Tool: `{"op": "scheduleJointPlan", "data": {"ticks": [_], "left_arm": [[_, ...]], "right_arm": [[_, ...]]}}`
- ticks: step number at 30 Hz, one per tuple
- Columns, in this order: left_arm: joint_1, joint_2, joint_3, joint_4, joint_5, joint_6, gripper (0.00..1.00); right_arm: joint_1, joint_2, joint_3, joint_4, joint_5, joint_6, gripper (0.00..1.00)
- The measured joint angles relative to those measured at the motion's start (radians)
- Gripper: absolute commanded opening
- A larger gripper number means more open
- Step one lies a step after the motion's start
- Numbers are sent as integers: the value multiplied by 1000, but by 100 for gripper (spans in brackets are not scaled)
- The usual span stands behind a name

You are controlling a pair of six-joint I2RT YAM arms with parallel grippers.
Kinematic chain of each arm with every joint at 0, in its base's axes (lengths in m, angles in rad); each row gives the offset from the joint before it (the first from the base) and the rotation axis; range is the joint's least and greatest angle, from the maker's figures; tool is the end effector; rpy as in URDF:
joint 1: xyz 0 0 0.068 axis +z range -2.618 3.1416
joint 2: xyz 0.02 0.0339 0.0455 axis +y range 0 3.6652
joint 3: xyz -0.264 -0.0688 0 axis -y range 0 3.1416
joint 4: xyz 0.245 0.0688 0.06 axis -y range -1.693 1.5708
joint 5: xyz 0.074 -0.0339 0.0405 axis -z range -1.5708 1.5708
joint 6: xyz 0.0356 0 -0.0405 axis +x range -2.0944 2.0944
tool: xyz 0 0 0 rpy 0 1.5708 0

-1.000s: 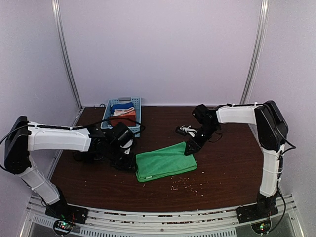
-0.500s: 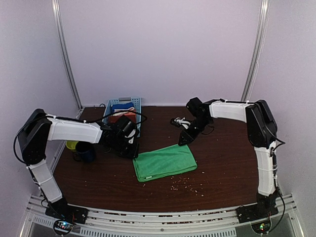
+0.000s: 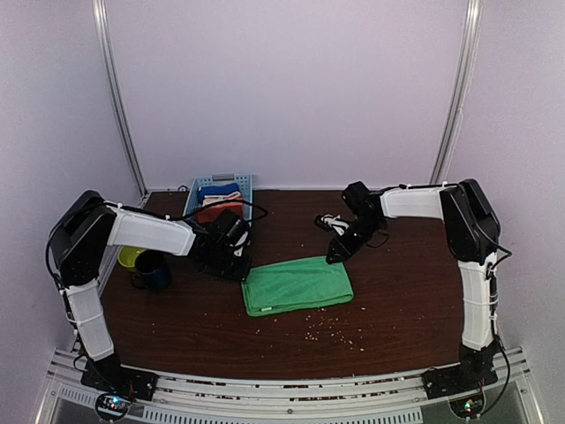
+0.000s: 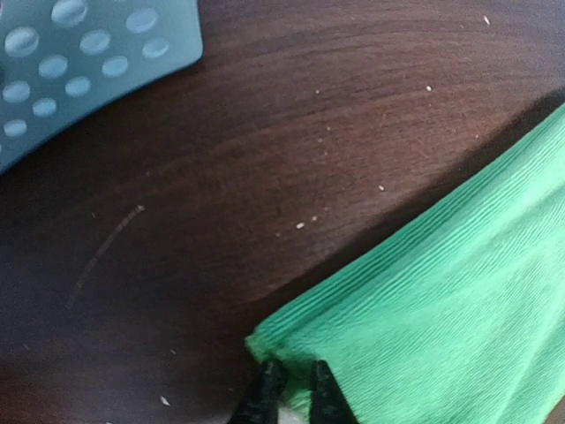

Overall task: Roll the towels
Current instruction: Move the towel to the center of the board.

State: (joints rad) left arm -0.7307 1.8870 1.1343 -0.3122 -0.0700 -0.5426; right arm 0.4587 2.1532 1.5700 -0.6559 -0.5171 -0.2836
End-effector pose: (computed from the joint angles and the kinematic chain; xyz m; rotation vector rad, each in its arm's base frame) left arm 0.2809 -0.2484 0.1449 0.2271 2.6648 -0.3357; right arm 0.3840 0.2092 0.1499 -1.1147 2.5273 0.7674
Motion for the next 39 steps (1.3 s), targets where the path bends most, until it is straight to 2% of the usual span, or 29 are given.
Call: {"op": "scheduleJointPlan", "data": {"ticks": [4,8,13,15,20,26,32,39], "left_arm": [[3,-13,3,-2,-8,47,27],[-21,-60,44,-3,4,105,28],[-146,-132,88,9,15,144,27],[-197,-143,89,17,29,145,26],[-237,-126,60,16,60,121,26],[-230,-49,40,7,71,63,26],[-219,4,40,-7,72,21,22],[-159,45,66,-24,77,14,23]], "right_arm": [[-9,-38,-58,11,28,3,29],[-25,-114,-161,5,45,2,30],[-35,-235,-281,-137,14,-64,35],[-40,-274,-293,-203,-8,-104,44],[-57,-383,-251,-232,14,-156,46],[-75,-293,-154,-201,53,-185,45],[-75,-147,-154,-188,55,-206,38],[-75,-175,-235,-158,39,-220,29]]}}
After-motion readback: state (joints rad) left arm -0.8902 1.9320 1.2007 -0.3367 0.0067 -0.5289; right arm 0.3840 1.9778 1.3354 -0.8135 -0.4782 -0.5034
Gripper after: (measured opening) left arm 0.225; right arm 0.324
